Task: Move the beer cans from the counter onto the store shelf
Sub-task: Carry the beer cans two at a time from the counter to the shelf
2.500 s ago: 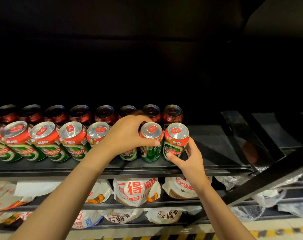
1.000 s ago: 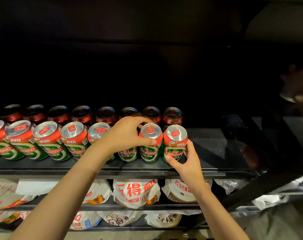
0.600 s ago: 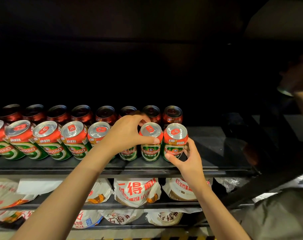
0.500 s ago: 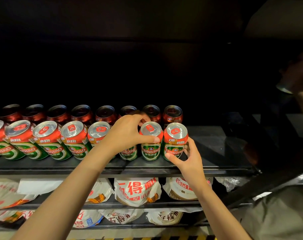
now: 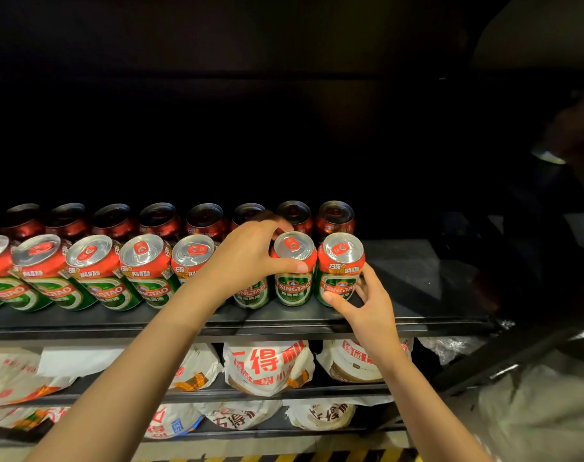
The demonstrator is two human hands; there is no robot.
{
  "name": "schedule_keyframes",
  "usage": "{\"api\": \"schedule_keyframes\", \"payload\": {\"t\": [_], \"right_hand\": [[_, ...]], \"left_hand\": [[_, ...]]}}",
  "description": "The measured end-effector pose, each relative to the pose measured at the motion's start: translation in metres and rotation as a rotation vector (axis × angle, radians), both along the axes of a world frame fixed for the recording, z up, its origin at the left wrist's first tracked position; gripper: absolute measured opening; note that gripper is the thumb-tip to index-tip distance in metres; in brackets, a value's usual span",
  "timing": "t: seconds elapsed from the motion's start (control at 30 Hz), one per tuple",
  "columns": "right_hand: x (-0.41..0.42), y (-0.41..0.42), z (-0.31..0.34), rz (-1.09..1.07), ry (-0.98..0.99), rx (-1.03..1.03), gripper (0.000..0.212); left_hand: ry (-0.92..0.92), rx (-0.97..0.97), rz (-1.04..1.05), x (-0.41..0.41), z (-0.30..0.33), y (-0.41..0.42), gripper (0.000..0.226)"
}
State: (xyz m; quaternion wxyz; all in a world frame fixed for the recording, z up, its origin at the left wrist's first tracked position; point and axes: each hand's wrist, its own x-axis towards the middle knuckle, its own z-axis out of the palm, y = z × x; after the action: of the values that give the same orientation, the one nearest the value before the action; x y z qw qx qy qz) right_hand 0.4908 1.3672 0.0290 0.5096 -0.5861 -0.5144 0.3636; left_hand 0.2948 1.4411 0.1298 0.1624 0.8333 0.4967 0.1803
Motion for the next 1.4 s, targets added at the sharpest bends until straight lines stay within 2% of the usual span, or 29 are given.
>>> {"api": "schedule_keyframes", "payload": {"t": [0.5,0.67,0.77,0.87,0.97,1.07,1.2,1.33,1.4], "right_hand": [[-0.005,-0.002,0.004,-0.047,-0.045,-0.034,0.069],[-0.008,-0.003,0.006,-0.052,-0.069,-0.022,0.067],[-0.011,-0.004,0.012,-0.067,-0.052,-0.031,0.07],[-0.013,-0.016,0.021,-0.142,-0.081,-0.028,0.072],[-0.011,-0.043,0.03,-0.233,-0.164,-0.044,0.059],[-0.004,-0.08,0.033,-0.32,-0.282,-0.098,0.039],[0.005,-0.148,0.034,-0.455,-0.416,-0.197,0.032],[0.001,-0.246,0.031,-0.657,-0.402,-0.334,0.027],[-0.014,-0.304,0.029,-0.79,-0.391,-0.372,0.027]], "left_hand": [[-0.041,0.126,-0.043,-0.005,-0.003,-0.003,0.073],[-0.061,0.135,-0.112,-0.008,0.0,0.001,0.061],[-0.007,0.156,-0.154,-0.009,0.003,0.004,0.059],[0.125,0.218,-0.203,-0.01,0.009,0.007,0.058],[0.259,0.312,-0.195,-0.009,0.023,0.002,0.054],[0.255,0.424,-0.167,-0.002,0.039,-0.016,0.048],[0.148,0.445,-0.407,0.037,0.05,-0.055,0.044],[0.069,0.323,-0.771,0.092,0.038,-0.119,0.051],[0.085,0.282,-0.954,0.112,0.03,-0.163,0.05]]}}
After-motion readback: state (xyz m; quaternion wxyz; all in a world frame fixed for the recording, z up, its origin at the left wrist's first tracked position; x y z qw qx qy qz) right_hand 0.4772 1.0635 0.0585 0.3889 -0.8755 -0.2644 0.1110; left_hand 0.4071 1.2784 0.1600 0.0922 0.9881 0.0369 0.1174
